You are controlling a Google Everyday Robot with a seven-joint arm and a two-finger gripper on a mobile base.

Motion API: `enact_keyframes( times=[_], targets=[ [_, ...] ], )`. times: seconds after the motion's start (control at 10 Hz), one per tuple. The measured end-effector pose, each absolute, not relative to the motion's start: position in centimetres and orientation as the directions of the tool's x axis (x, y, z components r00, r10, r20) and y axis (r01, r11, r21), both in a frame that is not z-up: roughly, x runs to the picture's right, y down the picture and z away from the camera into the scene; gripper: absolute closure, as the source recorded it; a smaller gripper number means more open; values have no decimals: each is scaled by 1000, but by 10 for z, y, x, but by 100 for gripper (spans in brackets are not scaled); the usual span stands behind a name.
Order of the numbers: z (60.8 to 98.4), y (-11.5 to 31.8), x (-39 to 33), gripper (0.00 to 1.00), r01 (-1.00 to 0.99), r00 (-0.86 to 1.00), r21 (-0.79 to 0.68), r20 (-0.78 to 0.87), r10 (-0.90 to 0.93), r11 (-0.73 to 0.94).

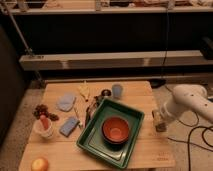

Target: Place eraser in tray

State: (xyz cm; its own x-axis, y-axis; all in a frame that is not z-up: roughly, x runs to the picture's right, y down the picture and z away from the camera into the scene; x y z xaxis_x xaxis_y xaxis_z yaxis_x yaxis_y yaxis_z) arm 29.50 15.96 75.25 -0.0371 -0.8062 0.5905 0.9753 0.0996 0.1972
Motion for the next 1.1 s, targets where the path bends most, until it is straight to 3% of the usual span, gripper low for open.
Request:
enact_keyframes(
  times=[0.5, 0.7, 1.1],
  targets=[
    [684, 79, 260, 100, 920, -142, 380, 542, -828, 91],
    [671, 81, 216, 100, 893, -219, 447, 531, -818, 51],
    [660, 139, 144, 100, 828, -381, 560, 515, -768, -35]
  ],
)
